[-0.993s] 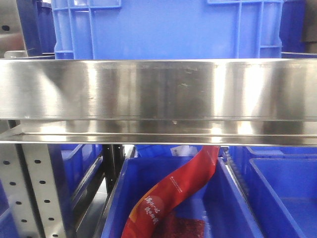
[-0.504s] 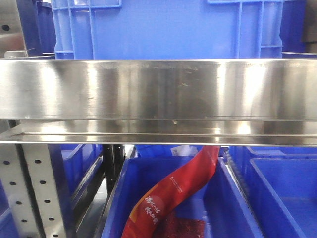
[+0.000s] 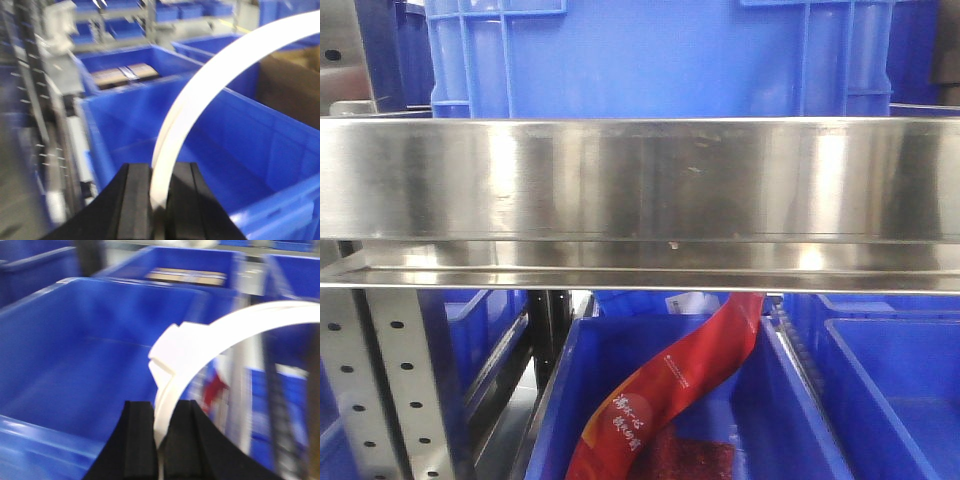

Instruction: Grab PVC pipe and place in blue bin

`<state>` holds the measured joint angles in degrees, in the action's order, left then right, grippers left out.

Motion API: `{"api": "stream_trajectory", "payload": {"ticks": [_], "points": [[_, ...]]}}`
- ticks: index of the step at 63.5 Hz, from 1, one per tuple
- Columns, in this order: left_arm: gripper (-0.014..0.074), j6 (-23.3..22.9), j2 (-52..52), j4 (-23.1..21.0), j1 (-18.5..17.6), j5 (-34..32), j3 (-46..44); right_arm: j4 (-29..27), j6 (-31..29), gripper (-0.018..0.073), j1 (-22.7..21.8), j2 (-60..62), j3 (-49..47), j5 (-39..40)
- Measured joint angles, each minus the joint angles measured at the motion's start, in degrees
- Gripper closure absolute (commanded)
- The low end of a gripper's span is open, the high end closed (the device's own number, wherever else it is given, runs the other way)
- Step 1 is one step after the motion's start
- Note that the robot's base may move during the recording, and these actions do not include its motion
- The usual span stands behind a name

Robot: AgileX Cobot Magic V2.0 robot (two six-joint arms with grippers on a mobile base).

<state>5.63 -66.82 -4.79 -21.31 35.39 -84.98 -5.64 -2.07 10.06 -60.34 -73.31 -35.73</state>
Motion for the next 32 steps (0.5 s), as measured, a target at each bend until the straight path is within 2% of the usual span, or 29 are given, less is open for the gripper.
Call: {"api": "stream_trajectory", "payload": {"ticks": [8, 19, 32], "points": [[0.0707, -3.0, -9.0, -0.6, -0.7, 1.5, -8.7, -0.4, -0.3, 0.0727, 4.2, -4.9, -3.7, 2.3], [0.0707, -5.6, -20.3, -2.1, -1.0, 3.6, -20.7, -0.5, -0.4, 0.0727, 7.6, -12.8, -9.6, 2.5], [0.0707, -5.6, -27.9, -3.8, -2.1, 3.8, -25.2, -0.8, -0.4, 0.0727, 8.5, -21.1, -15.8, 2.8]]}}
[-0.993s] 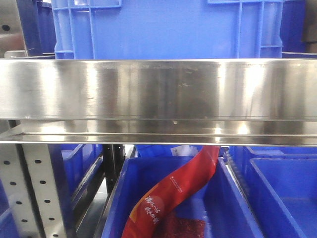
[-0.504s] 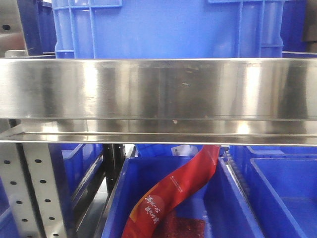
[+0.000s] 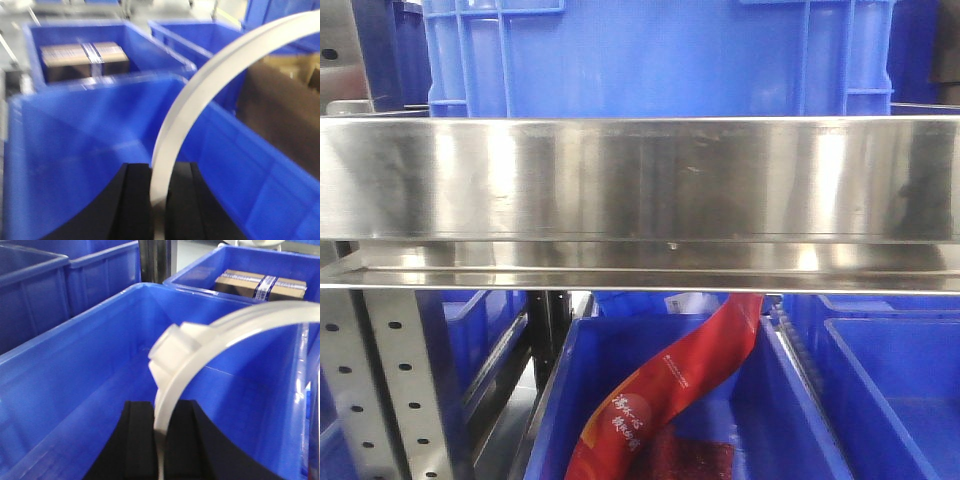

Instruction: Grab PVC pipe and place in blue bin

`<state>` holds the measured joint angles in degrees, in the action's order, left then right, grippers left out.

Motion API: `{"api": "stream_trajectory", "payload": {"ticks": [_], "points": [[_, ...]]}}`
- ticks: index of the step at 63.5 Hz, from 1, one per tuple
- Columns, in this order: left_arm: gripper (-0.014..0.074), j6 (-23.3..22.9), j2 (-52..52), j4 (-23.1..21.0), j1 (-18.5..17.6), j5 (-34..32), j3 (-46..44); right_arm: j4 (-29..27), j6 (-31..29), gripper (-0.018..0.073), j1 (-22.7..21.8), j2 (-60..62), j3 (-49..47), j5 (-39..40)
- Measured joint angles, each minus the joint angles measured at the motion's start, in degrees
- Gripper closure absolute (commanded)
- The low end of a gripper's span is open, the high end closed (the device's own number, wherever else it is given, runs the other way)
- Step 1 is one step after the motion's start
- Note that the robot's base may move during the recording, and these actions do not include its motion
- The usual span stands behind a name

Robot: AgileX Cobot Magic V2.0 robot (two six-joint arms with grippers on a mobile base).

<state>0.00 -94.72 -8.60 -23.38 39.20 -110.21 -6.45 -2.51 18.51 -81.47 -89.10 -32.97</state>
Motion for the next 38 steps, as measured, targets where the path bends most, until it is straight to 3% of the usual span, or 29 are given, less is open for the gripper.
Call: {"api": "stream_trajectory", "payload": {"ticks": [12, 17, 27, 32, 38], "points": [[0.0698, 0.0, -2.9, -0.1, -0.1, 0.6, 0.0, -0.3, 0.0, 0.0712, 0.0, -2.7, -1.1, 0.1], [0.0592, 0.0, -3.3, -0.1, -0.2, 0.6, 0.0, -0.3, -0.1, 0.0602, 0.0, -3.0, -1.1, 0.1], [0.0287, 0.0, -3.5, -0.2, -0.2, 0.6, -0.1, -0.4, -0.1, 0.0291, 0.0, -3.0, -1.1, 0.1], [0.0209, 0.0, -3.5, -0.3, -0.2, 0.6, -0.1, -0.5, -0.1, 0.023, 0.0, -3.0, -1.1, 0.1], [0.0193, 0.0, -3.5, -0.3, -0.2, 0.5, -0.1, -0.5, -0.1, 0.0233, 0.0, -3.0, -1.1, 0.1]]}}
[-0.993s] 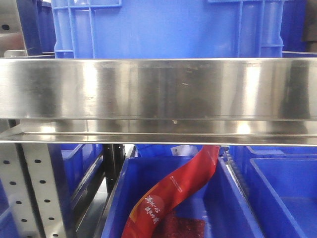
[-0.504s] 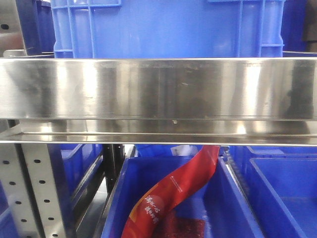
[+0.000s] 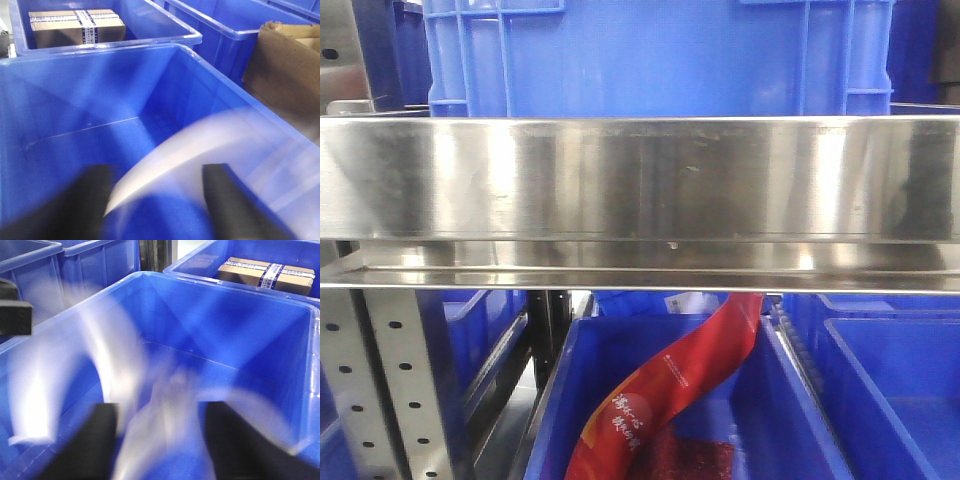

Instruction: Grab PVC pipe and place in blue bin

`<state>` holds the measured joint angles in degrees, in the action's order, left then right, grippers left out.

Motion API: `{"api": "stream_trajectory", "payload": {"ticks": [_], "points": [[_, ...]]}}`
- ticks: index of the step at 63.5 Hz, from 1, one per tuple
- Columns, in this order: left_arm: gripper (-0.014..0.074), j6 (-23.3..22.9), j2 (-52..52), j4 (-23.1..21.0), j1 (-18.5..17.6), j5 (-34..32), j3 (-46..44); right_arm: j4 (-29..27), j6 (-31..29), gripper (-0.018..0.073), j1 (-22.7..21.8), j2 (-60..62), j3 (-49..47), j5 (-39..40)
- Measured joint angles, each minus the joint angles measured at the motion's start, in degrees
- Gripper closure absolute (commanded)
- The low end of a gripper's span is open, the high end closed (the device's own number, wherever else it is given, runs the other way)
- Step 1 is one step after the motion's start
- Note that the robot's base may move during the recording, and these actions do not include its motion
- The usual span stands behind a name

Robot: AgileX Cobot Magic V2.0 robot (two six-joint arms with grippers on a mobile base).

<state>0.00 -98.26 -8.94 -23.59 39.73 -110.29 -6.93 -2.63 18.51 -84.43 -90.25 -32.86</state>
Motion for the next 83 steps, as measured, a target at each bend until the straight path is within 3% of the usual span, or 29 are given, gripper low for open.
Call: {"api": "stream_trajectory", "payload": {"ticks": [11, 27, 34, 59, 68, 83], "points": [[0.0244, 0.0, 0.0, -0.1, 0.0, -0.1, 0.0, 0.0, 0.0, 0.0337, 0.0, 0.0, 0.0, 0.0], [0.0706, -0.3, 2.4, -3.1, 0.0, -0.6, -0.2, 0.0, 0.0, 0.062, 0.0, 2.7, 0.0, 0.0], [0.0707, -0.3, 2.8, -2.3, 0.0, -2.1, -0.4, 1.5, 0.0, 0.0728, 0.0, 2.9, -0.1, 1.8], [0.0707, 0.7, 8.5, -0.7, 0.0, 2.1, 1.2, 1.6, 0.0, 0.0727, 0.0, 8.1, 1.1, 3.0], [0.0707, 2.1, 13.6, -0.8, 0.0, -3.9, 8.9, 1.5, 0.0, 0.0727, 0.0, 13.0, 9.2, 9.2], [0.0707, 2.4, 25.1, -0.9, 0.0, -18.4, 31.6, 1.5, 0.0, 0.0727, 0.0, 21.5, 27.7, 21.8]]}}
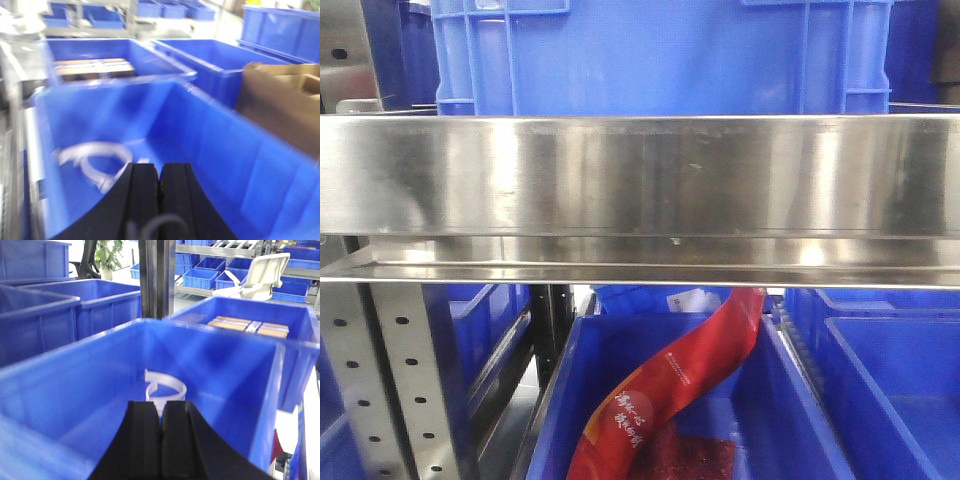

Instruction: Grab PVC pipe and place in blue bin

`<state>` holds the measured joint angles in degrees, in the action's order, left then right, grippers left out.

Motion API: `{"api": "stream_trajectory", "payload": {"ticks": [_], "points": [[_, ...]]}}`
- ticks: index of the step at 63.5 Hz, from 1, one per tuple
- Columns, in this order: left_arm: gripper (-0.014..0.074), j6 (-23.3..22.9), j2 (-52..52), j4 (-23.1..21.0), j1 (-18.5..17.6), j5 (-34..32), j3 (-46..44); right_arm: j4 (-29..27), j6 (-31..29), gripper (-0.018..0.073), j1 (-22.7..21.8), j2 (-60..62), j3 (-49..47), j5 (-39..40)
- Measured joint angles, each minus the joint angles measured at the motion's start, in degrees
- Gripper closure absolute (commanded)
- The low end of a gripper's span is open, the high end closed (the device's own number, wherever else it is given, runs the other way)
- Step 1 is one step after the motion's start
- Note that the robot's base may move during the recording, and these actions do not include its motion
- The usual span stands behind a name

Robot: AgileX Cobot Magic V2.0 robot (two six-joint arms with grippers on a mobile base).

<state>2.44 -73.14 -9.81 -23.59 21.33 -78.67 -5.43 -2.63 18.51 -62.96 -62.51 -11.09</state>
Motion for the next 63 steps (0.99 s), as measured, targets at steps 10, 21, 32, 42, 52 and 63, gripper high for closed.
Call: {"api": "stream_trajectory", "payload": {"ticks": [10, 21, 32, 42, 52, 63], "points": [[0.0707, 0.1, 8.7, -0.1, 0.0, -8.6, 14.9, -1.0, 0.0, 0.0727, -0.9, 5.0, 10.0, 6.1], [0.0707, 0.3, 18.7, -0.3, 3.4, -15.3, 29.3, -2.1, 0.0, 0.0727, -6.0, 11.4, 16.9, 7.9], [0.0707, 0.4, 28.6, -1.2, 11.3, -16.2, 39.0, -2.6, 0.0, 0.0727, -11.6, 17.7, 21.7, 8.3], [0.0707, 0.4, 34.6, -1.5, 16.6, -16.3, 42.6, -3.2, 0.0, 0.0727, -12.4, 21.7, 24.3, 8.2], [0.0707, 0.4, 38.0, -1.5, 19.9, -16.7, 43.0, -3.4, 0.0, 0.0727, -12.4, 24.6, 24.4, 8.7], [0.0707, 0.4, 38.8, -1.5, 21.4, -16.9, 43.0, -3.4, 0.0, 0.0727, -12.4, 25.6, 24.4, 8.8]]}}
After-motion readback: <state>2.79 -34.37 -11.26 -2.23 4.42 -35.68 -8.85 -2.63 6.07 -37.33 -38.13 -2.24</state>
